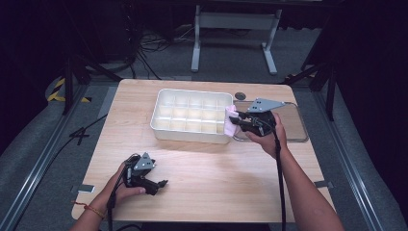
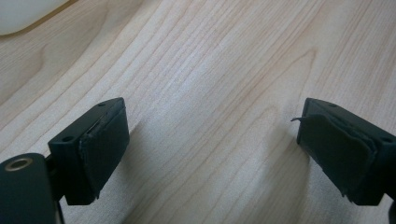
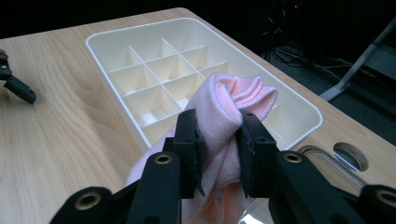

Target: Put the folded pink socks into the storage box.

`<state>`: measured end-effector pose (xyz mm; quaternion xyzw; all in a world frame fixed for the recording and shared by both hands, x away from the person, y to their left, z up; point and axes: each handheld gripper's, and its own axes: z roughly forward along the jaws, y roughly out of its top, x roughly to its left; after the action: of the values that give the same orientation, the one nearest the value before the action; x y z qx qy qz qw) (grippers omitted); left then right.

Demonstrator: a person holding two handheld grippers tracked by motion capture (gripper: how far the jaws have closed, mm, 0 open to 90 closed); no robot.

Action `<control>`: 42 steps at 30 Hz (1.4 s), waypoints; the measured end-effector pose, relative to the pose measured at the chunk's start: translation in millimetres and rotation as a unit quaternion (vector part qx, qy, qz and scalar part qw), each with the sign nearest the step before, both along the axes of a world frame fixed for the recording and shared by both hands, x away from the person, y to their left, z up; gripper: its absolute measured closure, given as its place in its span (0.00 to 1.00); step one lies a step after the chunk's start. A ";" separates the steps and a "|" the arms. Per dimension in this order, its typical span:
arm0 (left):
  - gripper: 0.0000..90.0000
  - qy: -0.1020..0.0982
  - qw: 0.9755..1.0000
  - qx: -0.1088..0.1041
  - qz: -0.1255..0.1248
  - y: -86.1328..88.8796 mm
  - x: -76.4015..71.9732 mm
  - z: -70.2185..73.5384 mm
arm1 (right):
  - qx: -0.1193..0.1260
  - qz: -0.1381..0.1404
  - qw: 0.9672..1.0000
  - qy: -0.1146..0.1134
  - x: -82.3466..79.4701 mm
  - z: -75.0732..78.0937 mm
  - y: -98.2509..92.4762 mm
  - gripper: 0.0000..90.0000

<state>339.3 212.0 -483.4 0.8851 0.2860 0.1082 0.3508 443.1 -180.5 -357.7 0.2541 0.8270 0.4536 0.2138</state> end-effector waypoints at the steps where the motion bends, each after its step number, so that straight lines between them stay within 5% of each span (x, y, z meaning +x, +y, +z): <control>1: 0.10 0.000 1.000 0.000 0.000 0.0 0.0 0.0 | -0.004 -0.001 1.000 -0.002 2.0 0.3 2.2 0.80; 8: 0.10 0.000 1.000 0.000 0.000 0.0 0.0 0.0 | -0.019 -0.006 1.000 -0.009 13.2 1.2 13.1 0.80; 27: 0.10 0.002 1.000 -0.001 0.002 -0.7 0.0 -0.1 | -0.114 -0.018 0.993 0.000 33.2 -26.5 38.9 0.80; 34: 0.10 0.002 1.000 0.000 0.002 -0.6 0.0 -0.1 | -0.117 -0.017 0.993 0.010 36.0 -32.0 38.6 0.80; 42: 0.10 0.002 1.000 -0.002 0.003 -0.8 -0.1 -0.2 | -0.145 -0.007 0.989 0.027 38.1 -44.0 44.5 0.79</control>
<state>339.2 211.2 -483.6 0.8839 0.2894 0.1065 0.3516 481.2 -136.0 -401.7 0.2385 0.8875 0.3206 0.2296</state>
